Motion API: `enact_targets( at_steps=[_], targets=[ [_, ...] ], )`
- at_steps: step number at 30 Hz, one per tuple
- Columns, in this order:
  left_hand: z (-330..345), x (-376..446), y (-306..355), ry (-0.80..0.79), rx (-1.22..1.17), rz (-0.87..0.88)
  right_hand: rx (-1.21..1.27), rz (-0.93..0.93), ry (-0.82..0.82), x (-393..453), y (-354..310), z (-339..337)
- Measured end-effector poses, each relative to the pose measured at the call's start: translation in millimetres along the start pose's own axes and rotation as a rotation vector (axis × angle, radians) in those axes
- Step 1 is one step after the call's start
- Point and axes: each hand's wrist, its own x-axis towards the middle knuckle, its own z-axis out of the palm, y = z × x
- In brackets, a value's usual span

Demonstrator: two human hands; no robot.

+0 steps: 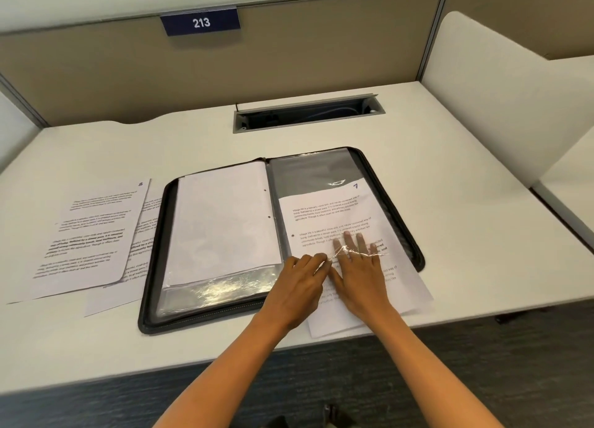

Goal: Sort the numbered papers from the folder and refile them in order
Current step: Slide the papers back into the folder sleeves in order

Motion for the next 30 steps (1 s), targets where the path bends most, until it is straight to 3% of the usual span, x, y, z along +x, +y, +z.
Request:
enact_targets(
  at_steps=[3,8,13,20,23,27,30],
  targets=[
    [0,1,0,-0.003,0.002,0.005,0.065,0.008,0.01,4,-3,-4],
    [2,1,-4,-0.012,0.017,-0.01,0.104,0.009,0.369,-26,0,0],
    [3,3,-5,-0.011,0.022,-0.013,-0.036,-0.002,0.226,-36,5,7],
    [7,3,-3,0.025,-0.008,-0.001,-0.015,-0.018,0.025,-5,2,8],
    [7,2,-3,0.044,-0.016,0.003,0.105,-0.052,0.058,0,5,7],
    [9,1,-6,0.05,-0.008,-0.022,0.123,-0.084,0.287,-22,9,3],
    [9,-1,-6,0.047,-0.011,-0.026,0.087,-0.082,0.273,-36,10,7]
  ],
)
